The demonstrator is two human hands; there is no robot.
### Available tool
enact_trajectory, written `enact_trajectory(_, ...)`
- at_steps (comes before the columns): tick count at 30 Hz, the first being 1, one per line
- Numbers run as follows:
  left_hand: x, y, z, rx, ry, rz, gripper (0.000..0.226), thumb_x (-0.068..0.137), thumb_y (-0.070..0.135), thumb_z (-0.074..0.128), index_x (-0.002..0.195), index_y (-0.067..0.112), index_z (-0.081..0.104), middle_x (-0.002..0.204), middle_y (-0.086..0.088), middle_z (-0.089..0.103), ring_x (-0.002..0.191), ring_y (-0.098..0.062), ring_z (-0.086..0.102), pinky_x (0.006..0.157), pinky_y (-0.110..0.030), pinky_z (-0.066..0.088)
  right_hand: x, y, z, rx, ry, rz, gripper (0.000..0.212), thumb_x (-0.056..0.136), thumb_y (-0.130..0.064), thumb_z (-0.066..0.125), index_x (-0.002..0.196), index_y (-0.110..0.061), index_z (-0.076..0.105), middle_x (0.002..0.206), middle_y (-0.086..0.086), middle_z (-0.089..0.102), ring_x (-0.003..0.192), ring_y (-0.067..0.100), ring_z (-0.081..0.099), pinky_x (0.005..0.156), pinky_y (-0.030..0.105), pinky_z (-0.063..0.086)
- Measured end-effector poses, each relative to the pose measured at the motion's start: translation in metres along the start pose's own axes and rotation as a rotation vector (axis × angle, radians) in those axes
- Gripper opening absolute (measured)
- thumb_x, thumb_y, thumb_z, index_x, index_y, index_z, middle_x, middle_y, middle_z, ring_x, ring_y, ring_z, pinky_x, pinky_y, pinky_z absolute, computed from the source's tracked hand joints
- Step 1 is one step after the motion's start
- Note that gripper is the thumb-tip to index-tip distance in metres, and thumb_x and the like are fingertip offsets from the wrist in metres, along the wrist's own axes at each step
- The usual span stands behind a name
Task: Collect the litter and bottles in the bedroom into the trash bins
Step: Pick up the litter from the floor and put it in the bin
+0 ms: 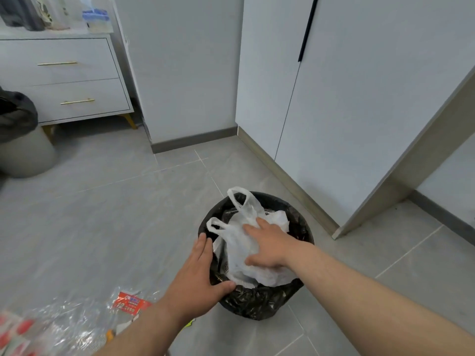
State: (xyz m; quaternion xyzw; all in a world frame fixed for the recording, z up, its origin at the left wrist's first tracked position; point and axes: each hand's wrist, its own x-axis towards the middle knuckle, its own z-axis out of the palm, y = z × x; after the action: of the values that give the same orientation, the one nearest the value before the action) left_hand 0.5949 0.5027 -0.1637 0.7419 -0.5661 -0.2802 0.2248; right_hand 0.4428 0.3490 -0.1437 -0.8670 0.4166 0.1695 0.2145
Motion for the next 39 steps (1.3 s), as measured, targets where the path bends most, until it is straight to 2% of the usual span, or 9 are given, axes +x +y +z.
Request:
enact_trajectory(8,0.001,-0.004,0.004,-0.119,0.035,-0.01,0.11,0.077,0.049,0.069,0.152,0.024,-0.006,0.146,0.025,-0.023,0.145,0.0,-0.011,0.119,-0.024,0.007,0.042,-0.012,0.06,-0.102,-0.21,0.218,0.09,0.082,-0.043,0.064,0.152,-0.027,0.009,0.158,0.011,-0.002,0.14,0.037,0.02,0.11,0.049,0.033)
enact_trajectory(18,-0.003,-0.012,-0.008,-0.202,0.016,-0.014,0.102,0.076,0.04,0.073,0.152,0.028,0.007,0.153,0.024,-0.006,0.145,0.002,-0.002,0.116,-0.018,0.009,0.03,-0.016,0.012,0.051,-0.123,0.163,0.096,0.078,-0.038,0.069,0.151,-0.035,0.007,0.159,0.014,-0.013,0.138,0.035,0.035,0.105,0.038,0.041)
enact_trajectory(20,-0.015,-0.025,-0.027,-0.204,0.015,-0.052,0.096,0.075,0.041,0.075,0.151,0.032,0.017,0.147,0.027,0.003,0.141,0.005,0.006,0.114,-0.018,0.012,0.023,-0.025,-0.021,0.01,-0.044,0.138,0.084,0.082,-0.032,0.063,0.151,-0.029,0.015,0.159,0.017,0.009,0.14,0.032,0.03,0.106,0.036,0.038)
enact_trajectory(23,-0.044,-0.069,-0.058,-0.173,0.115,-0.208,0.073,0.078,0.044,0.07,0.142,0.025,0.04,0.148,0.015,0.031,0.138,-0.006,0.031,0.114,-0.029,0.029,0.013,-0.054,-0.061,-0.052,0.259,0.085,0.043,0.085,-0.021,0.048,0.128,-0.019,0.054,0.133,0.012,0.056,0.117,0.029,0.054,0.089,0.035,0.047)
enact_trajectory(27,-0.101,-0.153,-0.081,-0.147,0.184,-0.553,0.042,0.086,0.028,0.063,0.124,0.012,0.057,0.129,-0.006,0.057,0.116,-0.019,0.053,0.093,-0.027,0.04,-0.007,-0.135,-0.068,0.173,0.586,-0.103,0.024,0.091,-0.022,0.047,0.108,-0.017,0.063,0.099,0.002,0.066,0.092,0.023,0.06,0.077,0.033,0.048)
enact_trajectory(30,-0.142,-0.209,-0.082,-0.17,0.17,-0.798,0.041,0.083,0.026,0.065,0.118,0.005,0.058,0.119,-0.012,0.061,0.107,-0.027,0.058,0.082,-0.029,0.042,-0.008,-0.198,-0.03,0.281,0.517,-0.268,0.018,0.089,-0.022,0.05,0.092,-0.019,0.068,0.084,-0.001,0.067,0.083,0.021,0.06,0.072,0.03,0.047)
enact_trajectory(33,-0.162,-0.26,-0.075,-0.331,0.336,-0.975,0.045,0.068,0.036,0.072,0.105,0.012,0.064,0.094,-0.009,0.068,0.091,-0.031,0.064,0.084,-0.041,0.054,0.026,-0.224,0.037,0.25,0.307,-0.246,0.019,0.087,-0.022,0.05,0.094,-0.019,0.068,0.092,0.001,0.07,0.09,0.023,0.061,0.078,0.032,0.05)
enact_trajectory(36,-0.156,-0.296,-0.066,-0.535,0.567,-1.185,0.065,0.056,0.048,0.08,0.111,0.015,0.065,0.105,-0.01,0.069,0.1,-0.034,0.062,0.093,-0.044,0.051,0.062,-0.217,0.106,0.219,0.037,-0.07,0.031,0.084,-0.021,0.052,0.113,-0.017,0.063,0.116,0.005,0.066,0.108,0.024,0.058,0.086,0.027,0.045)
enact_trajectory(39,-0.128,-0.314,-0.055,-0.695,0.62,-1.234,0.091,0.049,0.062,0.077,0.127,0.022,0.054,0.128,-0.005,0.059,0.116,-0.034,0.055,0.103,-0.049,0.042,0.073,-0.199,0.154,0.171,-0.104,0.053,0.044,0.084,-0.029,0.055,0.127,-0.015,0.055,0.131,0.009,0.056,0.118,0.027,0.053,0.089,0.027,0.043)
